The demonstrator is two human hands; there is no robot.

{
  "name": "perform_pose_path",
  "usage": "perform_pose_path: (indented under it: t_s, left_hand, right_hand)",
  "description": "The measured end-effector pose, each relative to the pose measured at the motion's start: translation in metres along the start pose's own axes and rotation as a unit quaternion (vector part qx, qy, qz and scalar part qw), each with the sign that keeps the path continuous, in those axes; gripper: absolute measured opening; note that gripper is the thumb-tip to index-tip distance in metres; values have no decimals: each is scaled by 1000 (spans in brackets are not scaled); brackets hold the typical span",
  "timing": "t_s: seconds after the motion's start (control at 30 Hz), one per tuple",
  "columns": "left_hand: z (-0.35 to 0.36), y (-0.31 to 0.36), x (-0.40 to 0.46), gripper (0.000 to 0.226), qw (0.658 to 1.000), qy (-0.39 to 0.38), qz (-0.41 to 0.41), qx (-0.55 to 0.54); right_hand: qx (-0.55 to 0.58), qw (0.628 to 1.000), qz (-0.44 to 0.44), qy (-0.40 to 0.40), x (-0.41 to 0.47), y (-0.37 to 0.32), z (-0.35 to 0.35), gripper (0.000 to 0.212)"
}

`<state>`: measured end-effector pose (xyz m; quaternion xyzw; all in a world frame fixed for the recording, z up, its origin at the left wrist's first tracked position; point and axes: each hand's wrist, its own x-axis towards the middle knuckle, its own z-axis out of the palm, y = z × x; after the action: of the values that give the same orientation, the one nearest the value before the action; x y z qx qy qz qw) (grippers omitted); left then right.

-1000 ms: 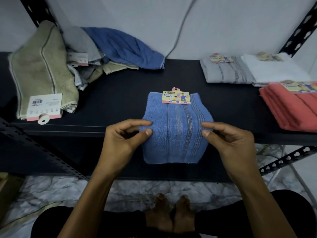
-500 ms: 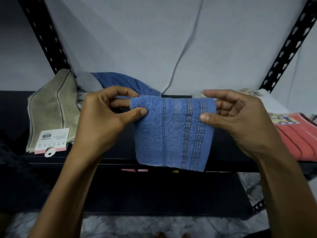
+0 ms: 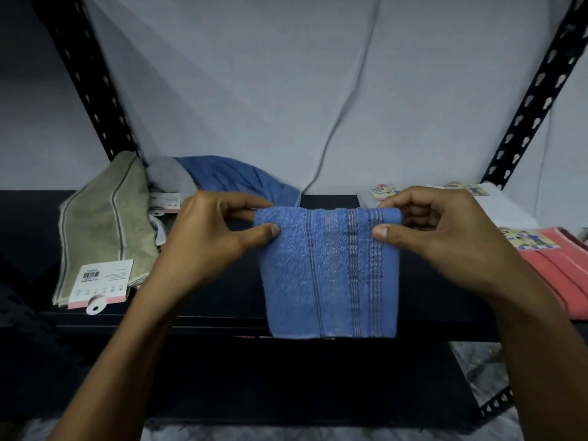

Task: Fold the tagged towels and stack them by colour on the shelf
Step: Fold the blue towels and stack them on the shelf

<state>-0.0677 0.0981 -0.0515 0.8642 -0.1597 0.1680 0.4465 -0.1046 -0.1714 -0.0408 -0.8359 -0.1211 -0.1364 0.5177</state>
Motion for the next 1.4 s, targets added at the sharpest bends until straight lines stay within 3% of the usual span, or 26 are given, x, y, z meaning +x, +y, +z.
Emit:
perform_pose_path:
  t_s: [0.2, 0.37, 0.43, 0.53, 0.67, 0.73, 0.83, 0.97, 1.07, 1.17, 1.27, 1.33, 1.4]
  left_hand:
    - [14, -14, 19, 7, 996, 4, 62, 68]
    - [31, -34, 53, 7, 996, -22, 66, 54]
    - [39, -38, 70, 6, 997, 6, 68, 48]
    - [44, -42, 89, 7, 987, 86, 129, 49]
    - [52, -61, 84, 18, 952, 157, 239, 112]
    - [61, -77, 63, 22, 939, 129, 287, 141]
    - [76, -97, 24, 21, 923, 28, 341, 176]
    - [102, -89, -20, 20, 897, -107, 397, 164]
    - [114, -76, -29, 21, 901, -163, 389, 105]
    - [108, -82, -17, 47, 913, -169, 336, 158]
    - [96, -101, -5, 57, 932, -172, 242, 208]
    - [93, -109, -5, 50, 952, -159, 193, 177]
    - [94, -114, -5, 41, 962, -143, 185, 140]
  right_hand:
    - [25, 1000, -1, 4, 10, 9, 2, 25]
    - [-13, 1000, 27, -8, 35, 22, -1, 16]
    - [-58, 998, 27, 1, 54, 30, -2, 13]
    - [-122, 990, -21, 67, 83, 41, 4, 12]
    - [-186, 961, -153, 133, 88, 71, 13, 21]
    - [-209, 956, -170, 113, 73, 97, 16, 24]
    - [-252, 955, -150, 35, 40, 134, 22, 30]
    - [-290, 956, -52, 19, 11, 160, 23, 37]
    - [-312, 948, 8, 65, 4, 162, 20, 39]
    - [-352, 931, 57, 79, 0, 154, 23, 35]
    - [-295, 946, -6, 133, -17, 132, 38, 29]
    - [-232, 966, -57, 96, -33, 113, 55, 34]
    - [-239, 967, -79, 25, -45, 109, 70, 40]
